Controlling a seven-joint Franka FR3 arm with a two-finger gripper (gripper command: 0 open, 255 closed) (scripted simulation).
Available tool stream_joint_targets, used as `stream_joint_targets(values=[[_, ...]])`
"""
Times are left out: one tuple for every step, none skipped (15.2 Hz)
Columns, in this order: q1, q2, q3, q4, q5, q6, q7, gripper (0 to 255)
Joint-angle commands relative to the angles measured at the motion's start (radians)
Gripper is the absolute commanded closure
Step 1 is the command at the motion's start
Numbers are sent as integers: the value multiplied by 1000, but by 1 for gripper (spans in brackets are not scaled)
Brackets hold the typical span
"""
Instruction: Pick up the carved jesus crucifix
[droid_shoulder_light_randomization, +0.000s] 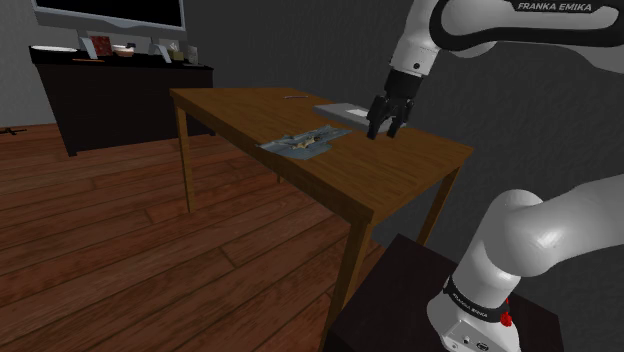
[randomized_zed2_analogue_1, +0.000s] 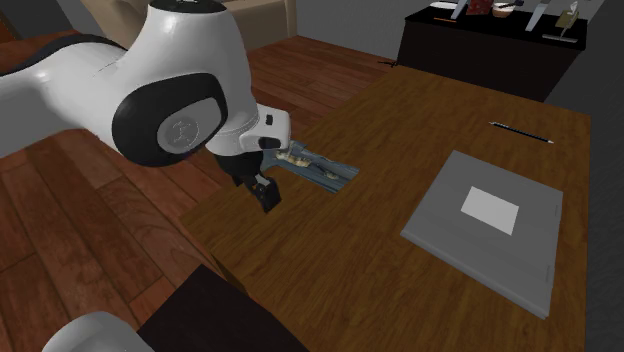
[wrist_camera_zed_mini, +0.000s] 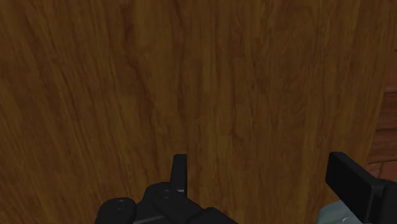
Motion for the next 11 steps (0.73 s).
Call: stream_joint_targets(values=[[0,0,0,0,0,0,0,0],[-12,-26,6,-50,46,82,67,0],[-24,-49,16,-99,92,167,132,0],[-34,-70,28,-146,138,257,197,0],[-43,-86,44,-192,185,351,259,0],[-52,-97,64,-235,233,449,321,0],[-59,-102,88,-274,282,551,382,0],[-64,-101,114,-309,332,657,443,0],[-68,-92,144,-339,384,766,503,0],[-71,-75,177,-363,436,879,563,0],[-74,-50,212,-380,489,995,623,0]])
